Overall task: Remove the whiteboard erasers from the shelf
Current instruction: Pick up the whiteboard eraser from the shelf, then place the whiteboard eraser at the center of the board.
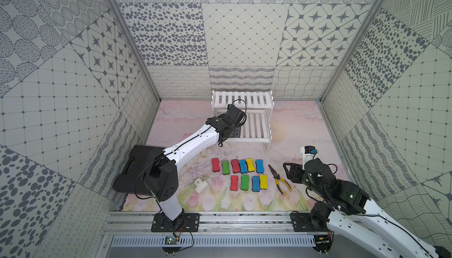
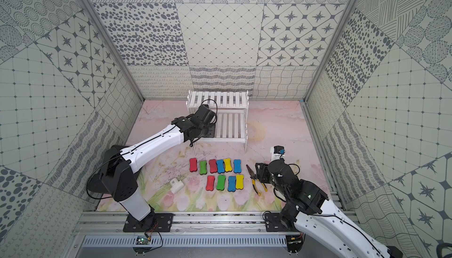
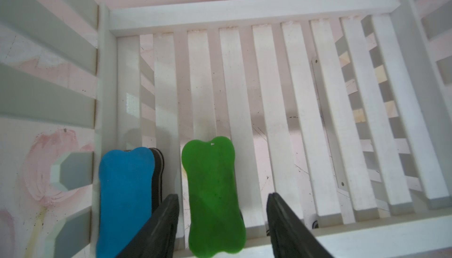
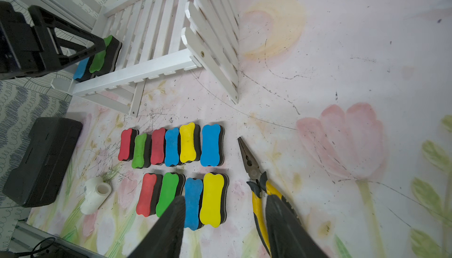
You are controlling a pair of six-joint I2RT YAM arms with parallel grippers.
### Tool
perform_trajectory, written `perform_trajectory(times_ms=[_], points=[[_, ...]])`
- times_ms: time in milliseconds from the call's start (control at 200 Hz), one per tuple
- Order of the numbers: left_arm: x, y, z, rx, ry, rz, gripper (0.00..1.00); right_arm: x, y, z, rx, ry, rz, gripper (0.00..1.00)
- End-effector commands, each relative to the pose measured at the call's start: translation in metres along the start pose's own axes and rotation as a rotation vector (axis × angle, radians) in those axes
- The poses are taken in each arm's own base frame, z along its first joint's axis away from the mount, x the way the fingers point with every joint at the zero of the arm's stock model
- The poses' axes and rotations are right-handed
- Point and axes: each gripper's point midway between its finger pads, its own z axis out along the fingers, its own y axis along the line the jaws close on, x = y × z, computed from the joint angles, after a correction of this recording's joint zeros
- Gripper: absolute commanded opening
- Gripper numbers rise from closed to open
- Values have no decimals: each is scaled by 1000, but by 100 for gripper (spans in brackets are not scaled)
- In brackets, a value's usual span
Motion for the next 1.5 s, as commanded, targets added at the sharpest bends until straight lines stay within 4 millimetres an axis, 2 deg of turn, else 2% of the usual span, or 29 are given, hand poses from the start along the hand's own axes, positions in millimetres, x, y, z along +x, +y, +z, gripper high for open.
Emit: perform_trajectory(times_ms=[0, 240, 390, 605, 745, 905, 1066, 1196, 1301, 1406, 1496], points=[[12, 8, 11, -41, 48, 1, 62, -8, 4, -2, -27, -38, 23, 57], [20, 8, 20, -45, 70, 3, 48, -9, 5, -2, -30, -37, 21, 57], [16, 8, 14, -36, 57, -5, 39, -11, 3, -4, -25, -56, 24, 58], [-1, 9, -24, 6, -16, -47, 38, -14, -2, -8, -23, -90, 41, 60], [11, 10, -56, 36, -50, -74, 38, -14, -3, -8, -22, -94, 47, 61], [54, 19, -85, 19, -46, -87, 38, -10, -3, -5, -26, -84, 53, 61], [120, 34, -95, 23, 11, -157, 38, -7, -4, -4, -33, -80, 64, 62], [187, 35, -84, 39, 131, -203, 39, -7, -4, -6, -41, -86, 69, 61], [228, 32, -73, 33, 242, -216, 38, -8, -5, -7, -39, -93, 68, 61], [254, 24, -66, 48, 305, -212, 37, -9, -5, -7, -38, -95, 68, 61], [262, 18, -63, 47, 333, -194, 37, -9, -6, -7, -37, -96, 65, 61]])
